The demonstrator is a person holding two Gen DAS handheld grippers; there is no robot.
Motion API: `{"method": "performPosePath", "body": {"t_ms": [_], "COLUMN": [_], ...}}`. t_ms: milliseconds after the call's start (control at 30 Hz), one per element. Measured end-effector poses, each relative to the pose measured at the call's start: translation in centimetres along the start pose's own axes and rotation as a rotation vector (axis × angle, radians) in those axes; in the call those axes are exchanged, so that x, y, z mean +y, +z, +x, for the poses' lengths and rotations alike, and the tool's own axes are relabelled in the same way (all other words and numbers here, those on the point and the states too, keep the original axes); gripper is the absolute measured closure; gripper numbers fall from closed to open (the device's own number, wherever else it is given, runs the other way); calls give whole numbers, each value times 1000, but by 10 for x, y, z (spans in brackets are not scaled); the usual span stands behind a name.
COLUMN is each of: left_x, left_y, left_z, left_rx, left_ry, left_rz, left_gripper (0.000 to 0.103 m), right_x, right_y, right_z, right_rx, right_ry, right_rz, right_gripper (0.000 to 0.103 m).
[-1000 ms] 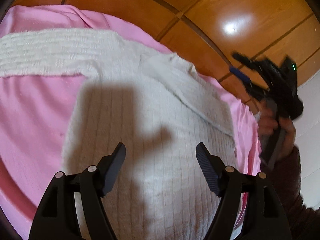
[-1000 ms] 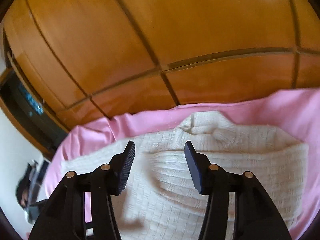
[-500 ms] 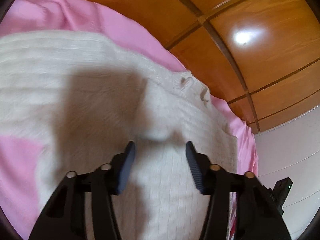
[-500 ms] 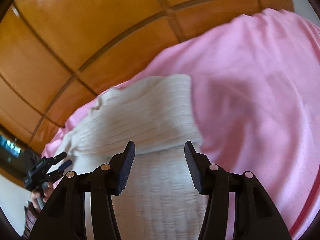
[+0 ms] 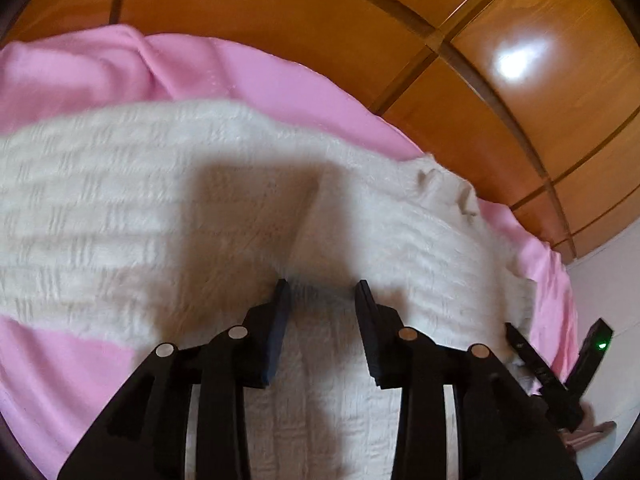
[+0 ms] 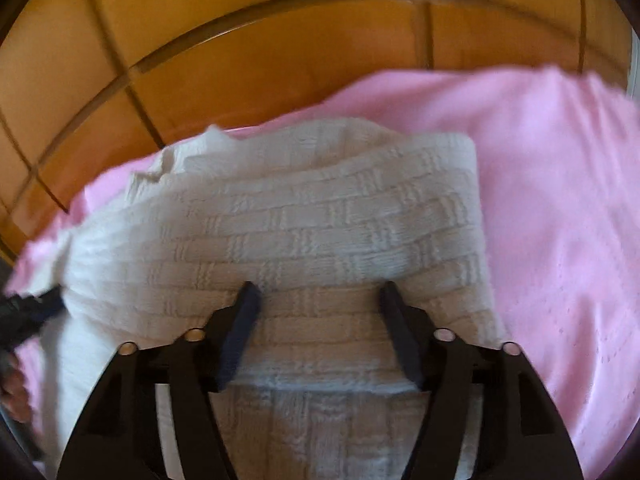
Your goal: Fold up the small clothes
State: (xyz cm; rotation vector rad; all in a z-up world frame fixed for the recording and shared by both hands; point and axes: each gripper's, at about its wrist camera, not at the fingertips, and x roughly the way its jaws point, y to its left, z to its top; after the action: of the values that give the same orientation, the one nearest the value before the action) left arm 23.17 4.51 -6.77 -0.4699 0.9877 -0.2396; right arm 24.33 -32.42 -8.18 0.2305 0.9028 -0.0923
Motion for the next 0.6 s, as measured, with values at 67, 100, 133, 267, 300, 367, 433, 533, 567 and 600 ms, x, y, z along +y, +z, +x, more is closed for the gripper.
{"method": "performPosePath", "body": {"t_ms": [67, 100, 133, 267, 300, 367, 433, 533, 567, 600], "left_x": [6, 13, 22, 62, 74, 102, 136, 184, 210, 225], "left_y": [-6, -10, -14, -31, -36, -44, -51, -59, -63, -65], "left_z": [-13, -21, -29, -62, -73, -95, -123, -156, -170, -178], "left_rx": [-16, -31, -42, -70, -87, -132, -224, -307, -342, -360], "left_ry": [-18, -35, -42, -81, -79, -70, -58, -41, -35, -41], "left_rz": [-23, -50, -84, -210, -235, -307, -386, -521, -606, -649], "left_gripper": [59, 49, 45, 47, 47, 47, 46, 45, 45, 45], "right_x": [3, 2, 2, 8, 8, 9, 10, 12, 14, 14], "right_y": [-1, 0, 0, 0, 1, 1, 1, 1, 1, 1], "right_z": [-1, 0, 1, 4, 5, 5, 5, 6, 6, 3], "right_rx": [-6, -5, -4, -5, -5, -3, -5, -7, -6, -4], "right_ry": [-15, -15, -16, -46, -46, -38, -39, -48, -54, -65], "right_rz": [-12, -10, -11, -38, -38, -40, -42, -49, -53, -60], "right_gripper": [35, 34, 32, 27, 26, 23, 23, 23, 23, 23]}}
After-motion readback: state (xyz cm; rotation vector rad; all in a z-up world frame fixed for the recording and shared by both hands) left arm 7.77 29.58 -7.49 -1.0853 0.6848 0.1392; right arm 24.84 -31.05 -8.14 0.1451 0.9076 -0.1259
